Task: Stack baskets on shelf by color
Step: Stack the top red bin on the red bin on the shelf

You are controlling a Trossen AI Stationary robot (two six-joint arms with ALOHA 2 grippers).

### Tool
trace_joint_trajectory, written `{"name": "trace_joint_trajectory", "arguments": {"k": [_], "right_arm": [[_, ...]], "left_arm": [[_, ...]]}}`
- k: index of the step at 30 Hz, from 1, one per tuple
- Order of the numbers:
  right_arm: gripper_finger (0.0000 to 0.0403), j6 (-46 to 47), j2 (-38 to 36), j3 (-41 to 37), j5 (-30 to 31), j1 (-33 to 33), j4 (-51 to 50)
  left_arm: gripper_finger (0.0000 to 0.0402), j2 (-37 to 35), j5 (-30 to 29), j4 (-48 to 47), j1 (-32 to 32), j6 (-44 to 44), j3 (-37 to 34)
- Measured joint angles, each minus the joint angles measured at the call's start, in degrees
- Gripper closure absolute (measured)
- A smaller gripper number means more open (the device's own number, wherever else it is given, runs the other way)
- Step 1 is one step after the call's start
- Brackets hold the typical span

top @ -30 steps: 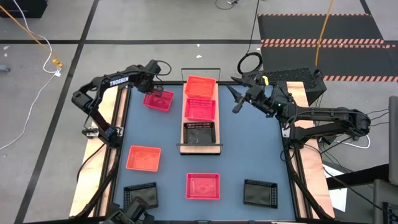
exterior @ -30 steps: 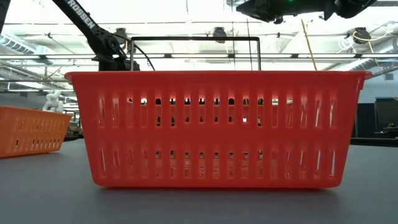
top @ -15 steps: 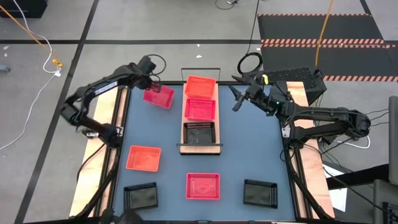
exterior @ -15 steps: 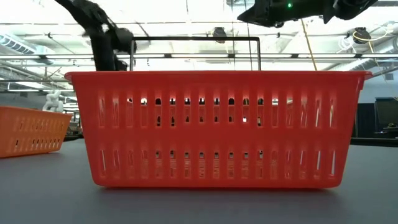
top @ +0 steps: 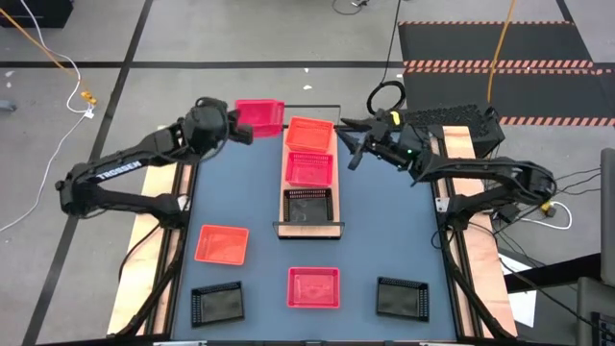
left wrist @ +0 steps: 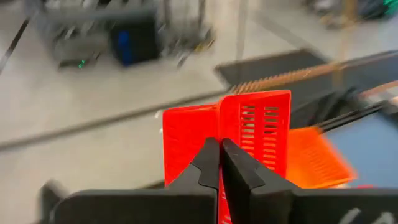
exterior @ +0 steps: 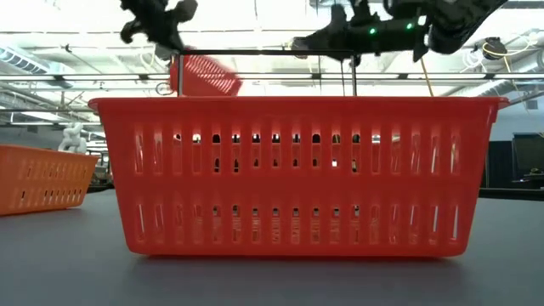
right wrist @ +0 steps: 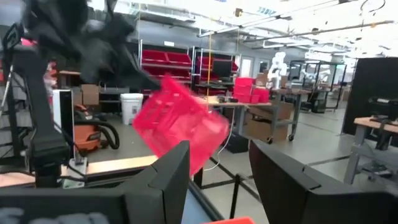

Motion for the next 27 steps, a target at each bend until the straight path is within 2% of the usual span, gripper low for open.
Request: {"name": "trace_joint_trajectory", "arguments": {"k": [5,10,18,24,27], "right_arm": [[0.0243,0.8,4.2,0.0,0.0,0.0,4.0],[0.0243,1.0,4.1,0.0,0.0,0.2,4.6],[0.0243,2.0,4.7,0.6,-2.9,0.7,4.3],[0.0243,0.4,4.7,0.7,3.3,0.3,3.3],[0.0243,-0.7,4.7,0.7,3.5,0.3,3.2]], "left_arm": [[0.0398,2.6,-5.0,11.2,-10.0,7.3,0.0],[0.0398,6.2,-9.4,19.1,-15.8,12.6,0.0],[0.0399,11.0,-9.8,29.6,-18.8,17.5,0.0],[0.0399,12.5,-9.7,32.1,-19.6,18.2,0.0],[0.0398,12.5,-9.2,32.4,-19.7,18.1,0.0]]}}
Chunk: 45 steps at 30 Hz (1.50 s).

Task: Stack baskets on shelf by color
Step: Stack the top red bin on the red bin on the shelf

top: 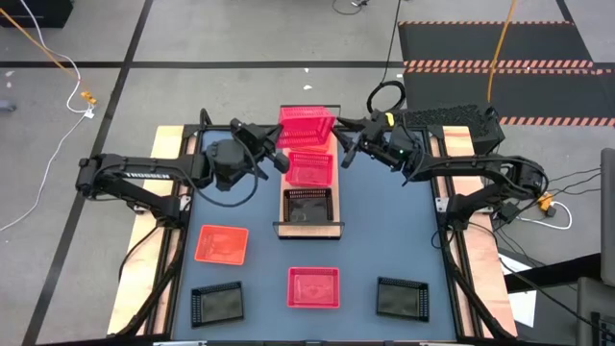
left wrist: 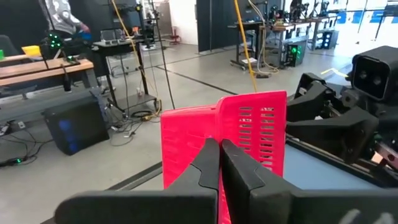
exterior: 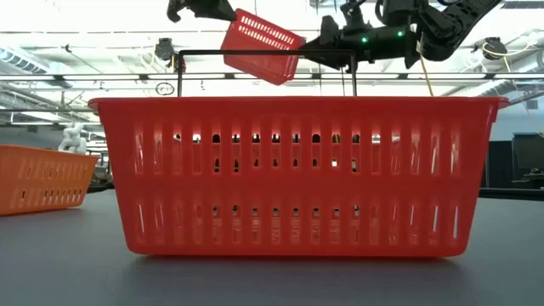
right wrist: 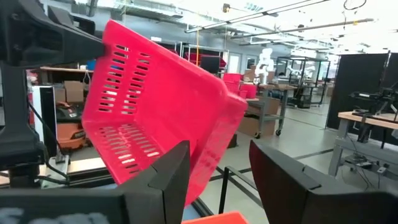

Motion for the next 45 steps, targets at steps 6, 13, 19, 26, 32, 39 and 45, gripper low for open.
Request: {"name": "trace_joint_trajectory", "arguments": {"k": [6,13,19,26,32,39,45], "right_arm": [[0.0243,0.3,0.0,0.0,-0.4,0.0,0.0],[0.0262,0.4,0.0,0.0,-0.3,0.1,-0.7],[0.0381,-1.2,-0.7,3.9,1.2,-0.1,-10.8],[0.0401,4.2,-4.4,7.6,3.2,0.2,-29.1],[0.0401,13.8,-11.0,7.3,-0.9,0.3,-41.2],[0.0393,19.8,-10.4,5.9,-16.7,0.9,-34.9],[0.0393,13.6,-4.0,5.8,-41.0,1.2,-28.6]], "left_arm": [[0.0399,0.3,0.8,0.6,-0.7,-0.4,0.0],[0.0399,2.8,2.0,1.6,-0.9,-0.7,0.1],[0.0385,4.1,2.7,2.4,-1.4,0.7,0.0],[0.0354,3.5,1.0,1.6,-0.6,5.9,0.0],[0.0311,1.3,-2.1,-4.0,-0.1,9.0,0.1],[0.0289,0.6,-2.3,-5.2,1.6,11.3,0.0],[0.0289,-0.7,-3.6,-10.3,1.9,10.3,0.0]]}}
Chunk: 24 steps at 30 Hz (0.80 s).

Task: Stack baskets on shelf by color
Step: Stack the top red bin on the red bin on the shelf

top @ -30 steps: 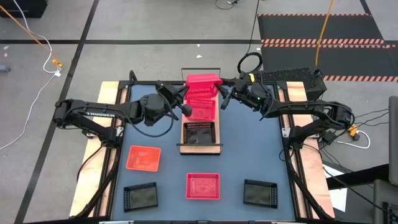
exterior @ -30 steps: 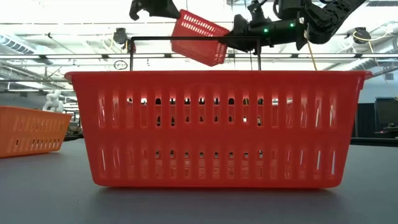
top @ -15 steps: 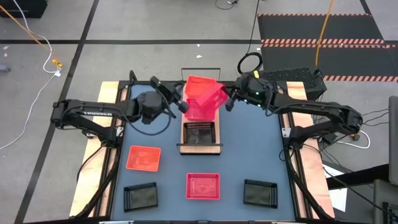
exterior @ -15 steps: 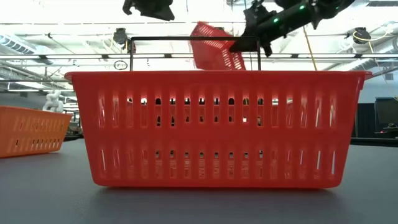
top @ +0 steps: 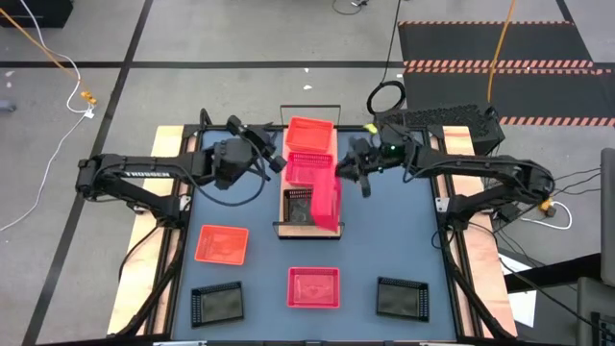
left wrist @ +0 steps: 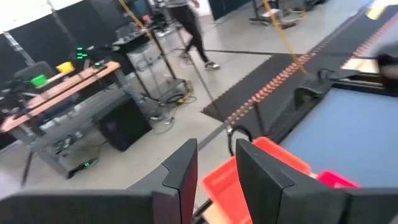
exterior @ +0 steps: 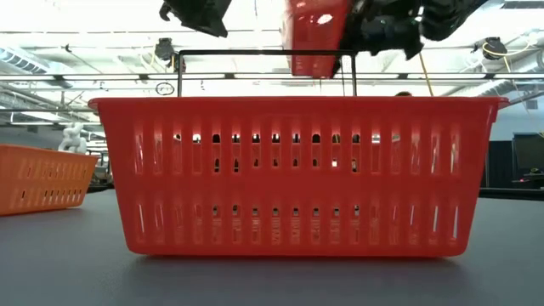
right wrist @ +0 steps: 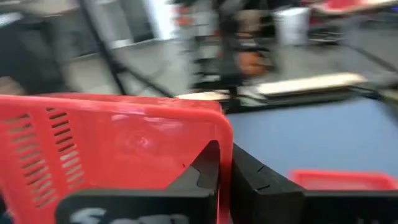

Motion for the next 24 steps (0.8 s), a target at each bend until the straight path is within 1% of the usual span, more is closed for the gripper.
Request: {"name": "trace_joint_trajectory", "arguments": {"k": [1,3,4,5,7,9,12,14,16,19,22,24], "right_arm": [[0.0395,-0.3,1.2,0.0,-2.6,0.2,2.1],[0.0398,1.3,4.0,0.0,-4.0,1.1,7.7],[0.0399,2.6,5.4,0.0,-3.1,1.5,11.1],[0.04,4.7,6.6,0.0,-0.3,1.9,14.0],[0.04,9.9,8.3,0.0,8.6,2.3,17.8],[0.04,14.1,9.1,0.2,21.3,2.4,18.5],[0.0401,19.7,9.1,0.8,39.9,2.3,13.0],[0.0401,22.4,8.8,1.4,48.1,2.3,8.6],[0.0401,24.7,8.5,2.8,51.1,2.7,4.1],[0.0401,29.1,8.3,7.5,51.2,3.5,-8.0],[0.0401,34.3,9.4,14.1,51.1,4.0,-22.6],[0.0401,38.0,10.1,18.3,50.7,3.9,-30.4]], "left_arm": [[0.0289,-0.8,-1.4,-0.9,0.0,0.2,0.0],[0.0289,-3.2,-4.3,-2.8,0.0,-0.5,0.0],[0.0289,-4.5,-5.5,-4.2,0.0,-1.2,0.0],[0.0289,-6.0,-6.2,-5.5,0.0,-2.1,0.0],[0.0289,-9.0,-6.8,-8.9,0.0,-4.1,0.0],[0.0289,-11.6,-7.2,-12.6,0.0,-6.4,0.0],[0.0289,-13.8,-8.9,-17.1,0.6,-9.1,0.0],[0.0289,-14.2,-11.9,-19.0,1.3,-9.9,0.0],[0.0289,-14.2,-15.4,-19.7,2.1,-10.1,0.0],[0.0289,-13.5,-19.1,-19.3,4.3,-10.3,0.0],[0.0289,-13.0,-19.1,-18.2,7.5,-10.3,0.0],[0.0289,-12.4,-19.0,-16.5,9.6,-10.8,0.0]]}}
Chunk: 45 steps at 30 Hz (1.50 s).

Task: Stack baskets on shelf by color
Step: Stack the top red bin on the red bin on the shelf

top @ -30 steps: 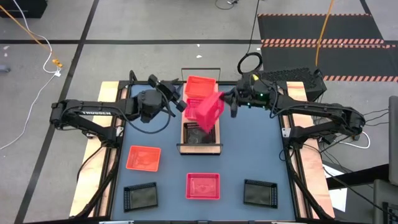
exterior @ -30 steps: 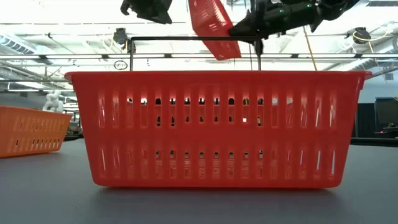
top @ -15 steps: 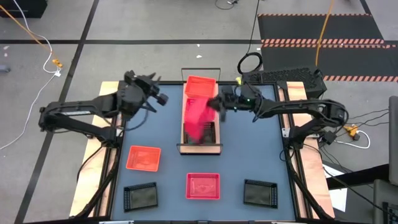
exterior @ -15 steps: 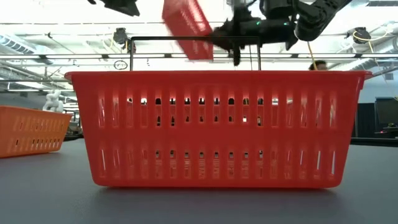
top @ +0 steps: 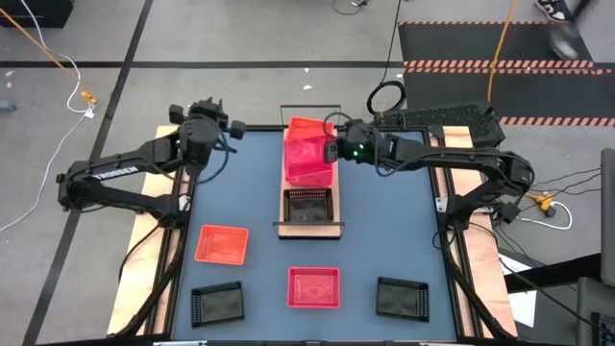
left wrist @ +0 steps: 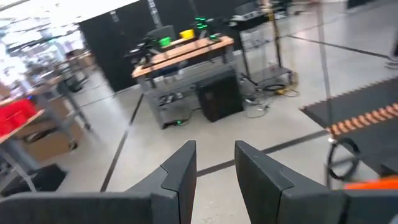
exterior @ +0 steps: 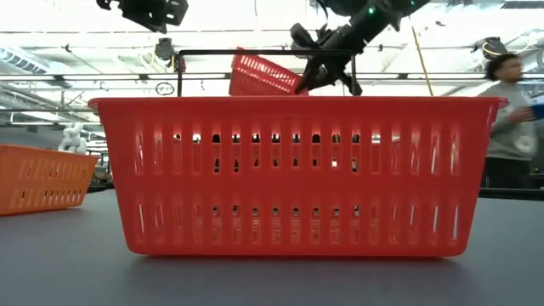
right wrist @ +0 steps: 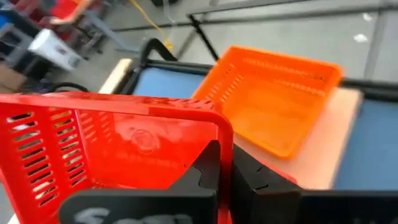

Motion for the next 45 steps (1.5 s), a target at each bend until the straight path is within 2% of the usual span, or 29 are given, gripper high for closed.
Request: {"name": "trace_joint_trajectory", "arguments": {"k": [3,6,10,12,14,19,24,36,45], "right_arm": [[0.0401,3.2,0.3,3.3,-0.9,-0.1,-4.2],[0.0401,6.0,0.3,3.4,-1.2,-0.6,-5.5],[0.0401,11.4,1.5,3.4,-1.5,-2.1,-12.6],[0.0401,13.5,2.5,3.2,-4.7,-3.0,-14.9],[0.04,14.5,3.6,3.2,-7.1,-3.3,-13.4],[0.0399,13.0,5.7,3.3,-7.5,-3.2,-9.7],[0.0398,13.0,8.1,3.3,-11.5,-3.7,-10.6],[0.0395,12.9,8.5,3.3,-11.7,-3.6,-10.6],[0.0348,12.8,8.6,3.3,-11.7,-3.6,-10.9]], "left_arm": [[0.0289,0.7,1.9,0.0,2.8,-0.6,0.0],[0.0289,1.2,5.4,0.7,4.7,-0.6,0.0],[0.0289,1.2,10.2,2.2,6.3,-0.1,0.0],[0.0289,1.2,11.2,2.6,6.6,-0.1,0.0],[0.0289,1.2,11.2,2.8,6.8,-0.1,0.0],[0.0289,1.2,11.3,2.9,6.7,0.4,0.0],[0.0289,1.2,11.4,2.9,6.7,0.4,0.0],[0.0289,1.2,11.4,2.9,6.7,0.4,0.0],[0.0289,1.2,11.4,2.8,6.7,0.5,0.0]]}}
